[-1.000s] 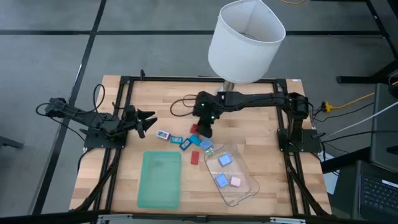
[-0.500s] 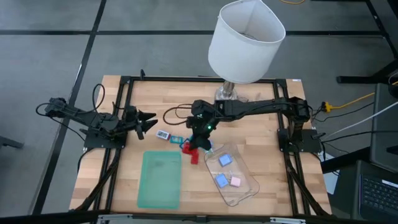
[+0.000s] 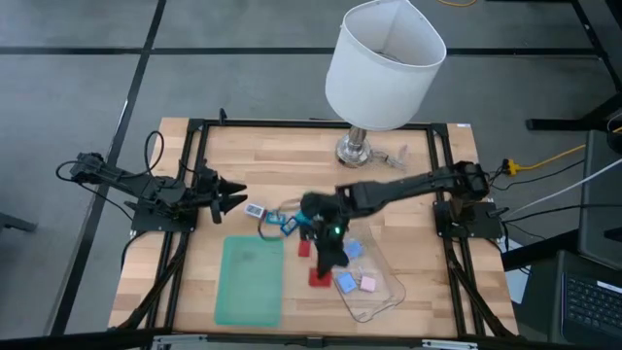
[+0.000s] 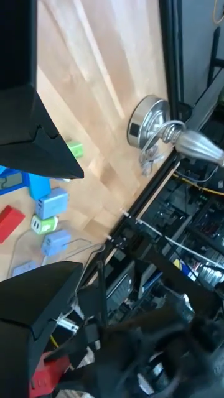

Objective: Pick & Place Office items
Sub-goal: Put the red charger adapter into the transparent bin, then adjust the transparent bin

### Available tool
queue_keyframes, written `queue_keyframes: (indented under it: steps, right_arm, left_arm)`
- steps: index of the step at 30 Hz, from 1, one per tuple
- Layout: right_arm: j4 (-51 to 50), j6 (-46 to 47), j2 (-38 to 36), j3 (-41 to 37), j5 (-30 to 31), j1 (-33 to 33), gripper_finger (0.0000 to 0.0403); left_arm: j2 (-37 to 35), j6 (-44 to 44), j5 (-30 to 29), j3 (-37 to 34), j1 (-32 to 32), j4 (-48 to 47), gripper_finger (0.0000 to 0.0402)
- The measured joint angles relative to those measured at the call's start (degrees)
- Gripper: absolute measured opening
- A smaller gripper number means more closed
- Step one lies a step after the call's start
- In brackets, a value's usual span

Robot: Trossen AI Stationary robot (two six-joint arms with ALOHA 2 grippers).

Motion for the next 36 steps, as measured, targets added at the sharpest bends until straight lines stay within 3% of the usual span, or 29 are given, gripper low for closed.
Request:
queue_keyframes:
  steps: [7,14,23,31,36]
  right_arm:
    - [-12.0,0.8,0.0,0.0,7.8,8.5,0.0120]
    - [-28.9,-2.9,0.0,0.0,29.3,12.4,0.0120]
    - [-31.0,2.2,0.2,0.0,41.8,13.8,0.0122]
    - [-30.9,9.1,0.2,0.0,46.1,16.7,0.0308]
    - [-30.1,16.0,0.1,0.0,49.8,17.9,0.0328]
  left_arm:
    - [0.0,-0.4,0.2,0.0,0.0,0.0,0.0223]
    - [0.0,-0.4,-0.6,0.0,0.0,0.0,0.0223]
    - [0.0,-2.1,-1.4,0.0,0.0,0.4,0.0223]
    - [0.0,-3.9,-0.9,0.0,0.0,0.0,0.0223]
    - [0.2,-4.9,0.8,0.0,0.0,0.0,0.0223]
